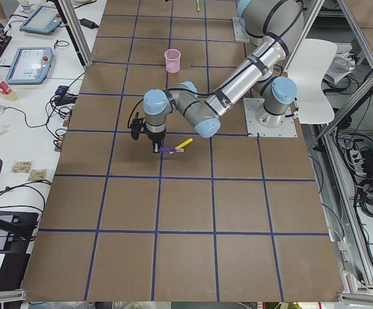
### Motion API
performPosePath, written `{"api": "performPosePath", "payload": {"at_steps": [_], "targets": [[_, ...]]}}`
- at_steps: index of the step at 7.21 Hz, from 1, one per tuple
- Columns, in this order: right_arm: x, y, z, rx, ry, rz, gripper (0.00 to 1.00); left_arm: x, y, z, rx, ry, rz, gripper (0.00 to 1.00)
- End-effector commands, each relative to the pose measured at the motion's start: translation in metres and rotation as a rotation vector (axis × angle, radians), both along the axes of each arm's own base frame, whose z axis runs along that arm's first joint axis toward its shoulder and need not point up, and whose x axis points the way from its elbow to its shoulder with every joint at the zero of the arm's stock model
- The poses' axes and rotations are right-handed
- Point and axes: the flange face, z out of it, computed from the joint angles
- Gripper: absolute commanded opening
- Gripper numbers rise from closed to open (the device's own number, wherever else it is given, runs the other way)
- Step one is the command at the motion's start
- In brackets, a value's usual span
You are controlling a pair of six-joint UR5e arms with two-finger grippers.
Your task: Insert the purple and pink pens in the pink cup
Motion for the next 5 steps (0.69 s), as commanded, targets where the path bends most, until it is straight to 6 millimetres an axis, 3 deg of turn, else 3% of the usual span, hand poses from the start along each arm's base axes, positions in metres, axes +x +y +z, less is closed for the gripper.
{"api": "performPosePath", "payload": {"at_steps": [1, 3, 5], "targets": [[0.123, 0.021, 0.050, -0.083, -0.147, 0.044, 0.00, -0.066, -0.010, 0.074, -0.009, 0.000, -0.042, 0.00], [0.245, 0.045, 0.072, -0.198, -0.234, 0.086, 0.00, -0.149, -0.007, 0.119, -0.004, 0.020, 0.062, 0.00], [0.337, 0.072, 0.070, -0.265, -0.329, 0.151, 0.00, -0.225, 0.006, 0.148, -0.028, 0.018, 0.127, 0.00]]}}
